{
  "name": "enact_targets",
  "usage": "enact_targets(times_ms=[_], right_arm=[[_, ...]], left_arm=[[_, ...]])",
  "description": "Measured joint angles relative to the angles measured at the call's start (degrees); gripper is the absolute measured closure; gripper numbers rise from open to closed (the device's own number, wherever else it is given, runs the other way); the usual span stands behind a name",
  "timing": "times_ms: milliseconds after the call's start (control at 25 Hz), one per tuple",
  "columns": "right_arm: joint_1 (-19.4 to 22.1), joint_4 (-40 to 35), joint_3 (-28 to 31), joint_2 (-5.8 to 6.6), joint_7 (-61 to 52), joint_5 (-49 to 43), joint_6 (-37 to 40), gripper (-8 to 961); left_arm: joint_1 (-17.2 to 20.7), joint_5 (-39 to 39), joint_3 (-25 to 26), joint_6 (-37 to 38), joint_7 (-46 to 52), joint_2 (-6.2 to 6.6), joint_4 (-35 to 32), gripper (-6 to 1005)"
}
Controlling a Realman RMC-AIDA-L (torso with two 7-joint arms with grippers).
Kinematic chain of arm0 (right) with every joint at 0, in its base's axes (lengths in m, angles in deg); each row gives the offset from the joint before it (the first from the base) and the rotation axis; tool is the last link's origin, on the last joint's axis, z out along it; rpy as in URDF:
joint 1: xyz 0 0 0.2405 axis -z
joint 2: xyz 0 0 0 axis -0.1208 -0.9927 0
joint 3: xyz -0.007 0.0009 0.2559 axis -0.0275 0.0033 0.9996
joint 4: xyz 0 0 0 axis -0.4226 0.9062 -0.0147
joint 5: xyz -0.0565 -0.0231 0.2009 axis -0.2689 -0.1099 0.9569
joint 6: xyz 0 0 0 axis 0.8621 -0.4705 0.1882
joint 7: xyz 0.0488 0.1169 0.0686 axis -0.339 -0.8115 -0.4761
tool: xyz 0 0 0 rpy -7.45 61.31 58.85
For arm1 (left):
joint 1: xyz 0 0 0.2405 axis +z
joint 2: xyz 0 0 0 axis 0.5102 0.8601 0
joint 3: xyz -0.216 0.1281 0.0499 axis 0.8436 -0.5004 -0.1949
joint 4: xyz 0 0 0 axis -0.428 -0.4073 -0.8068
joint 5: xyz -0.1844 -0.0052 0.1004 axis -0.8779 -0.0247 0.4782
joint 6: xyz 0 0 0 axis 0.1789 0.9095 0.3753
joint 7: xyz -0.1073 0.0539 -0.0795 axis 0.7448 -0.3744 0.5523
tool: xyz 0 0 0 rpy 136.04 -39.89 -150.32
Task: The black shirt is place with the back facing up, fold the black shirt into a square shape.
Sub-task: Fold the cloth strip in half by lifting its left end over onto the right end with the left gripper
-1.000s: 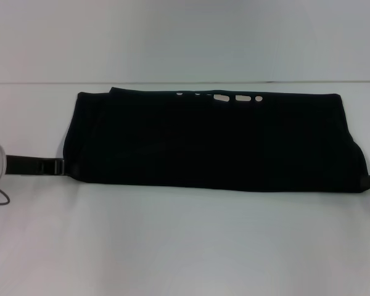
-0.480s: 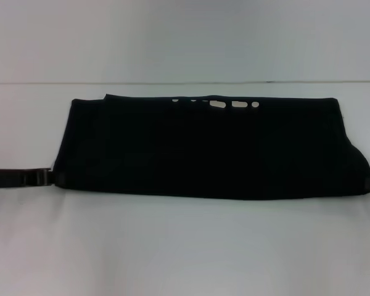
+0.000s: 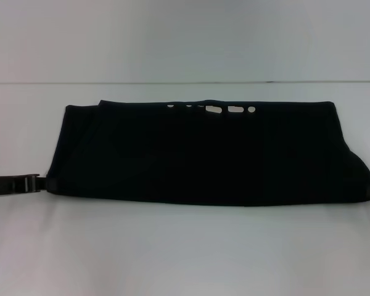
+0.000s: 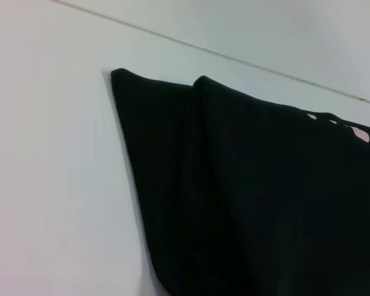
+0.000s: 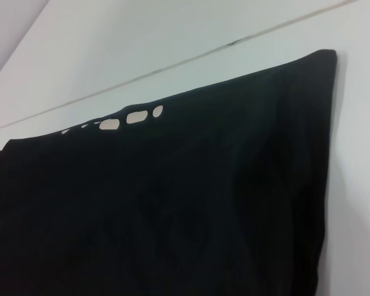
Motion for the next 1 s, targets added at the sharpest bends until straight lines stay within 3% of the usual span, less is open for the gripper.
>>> enact_targets(times_ms=[600, 880, 1000], right_arm=[[0.52, -0.02, 1.03, -0.1, -0.97, 0.0, 2.16, 934], [0.51, -4.63, 5.11, -0.25, -0.68, 0.5, 7.09, 797], [0.73, -6.37, 7.31, -0.25, -0.38, 2.58, 9.51, 739]], left_arm=[[-0.08, -0.07, 0.93, 4.06, 0.14, 0.47, -0.52, 950], [-0.56, -0.33, 2.47, 6.11, 0.97, 0.71, -0.52, 944], [-0.51, -0.17, 3.23, 6.07, 2.44, 0.77, -1.17, 876]])
